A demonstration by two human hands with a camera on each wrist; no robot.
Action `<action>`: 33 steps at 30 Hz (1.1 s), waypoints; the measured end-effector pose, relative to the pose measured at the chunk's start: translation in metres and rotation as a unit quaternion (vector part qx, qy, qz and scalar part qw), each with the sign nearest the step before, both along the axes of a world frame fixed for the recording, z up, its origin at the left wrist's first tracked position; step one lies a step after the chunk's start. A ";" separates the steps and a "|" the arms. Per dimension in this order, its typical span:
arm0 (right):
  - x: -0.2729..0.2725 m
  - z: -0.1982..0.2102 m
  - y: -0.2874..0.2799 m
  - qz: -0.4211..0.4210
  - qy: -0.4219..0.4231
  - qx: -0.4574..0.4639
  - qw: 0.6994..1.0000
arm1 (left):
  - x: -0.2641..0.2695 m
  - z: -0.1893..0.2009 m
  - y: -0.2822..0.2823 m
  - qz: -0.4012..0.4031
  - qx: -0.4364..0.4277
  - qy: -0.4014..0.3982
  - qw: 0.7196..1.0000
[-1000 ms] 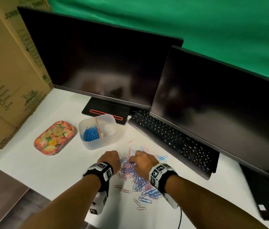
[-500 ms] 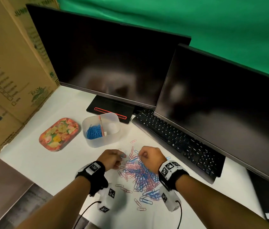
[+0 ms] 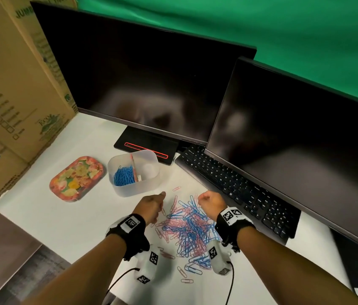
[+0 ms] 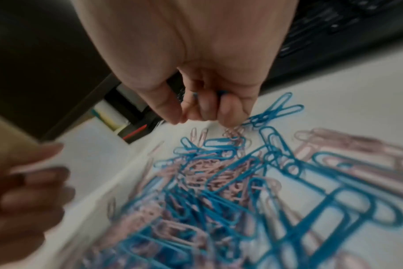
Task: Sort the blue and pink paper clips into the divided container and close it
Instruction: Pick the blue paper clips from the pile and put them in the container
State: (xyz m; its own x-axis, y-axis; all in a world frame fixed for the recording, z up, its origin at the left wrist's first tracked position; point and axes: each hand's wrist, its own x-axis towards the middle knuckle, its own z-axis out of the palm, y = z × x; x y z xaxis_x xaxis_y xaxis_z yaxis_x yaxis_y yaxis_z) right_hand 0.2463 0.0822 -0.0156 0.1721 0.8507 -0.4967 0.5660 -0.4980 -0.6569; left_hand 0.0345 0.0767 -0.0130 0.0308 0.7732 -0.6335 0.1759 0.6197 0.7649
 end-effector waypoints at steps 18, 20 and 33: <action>-0.022 0.002 0.002 0.192 -0.199 -0.015 0.961 | 0.008 -0.014 -0.006 -0.320 0.185 0.334 0.867; -0.015 0.001 -0.001 0.136 -0.143 0.020 0.980 | 0.004 -0.016 -0.005 -0.301 0.187 0.320 0.878; 0.003 0.009 -0.015 -0.164 0.359 -0.060 0.917 | 0.000 0.005 0.004 0.008 -0.047 -0.139 0.989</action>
State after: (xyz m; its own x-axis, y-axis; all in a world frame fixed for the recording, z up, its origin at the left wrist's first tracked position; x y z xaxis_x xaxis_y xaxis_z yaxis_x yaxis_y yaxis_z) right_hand 0.2489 0.0673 -0.0062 0.0006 0.7438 -0.6684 -0.1840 -0.6569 -0.7312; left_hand 0.0343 0.0803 -0.0083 0.2028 0.7123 -0.6719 -0.0437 0.6921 0.7205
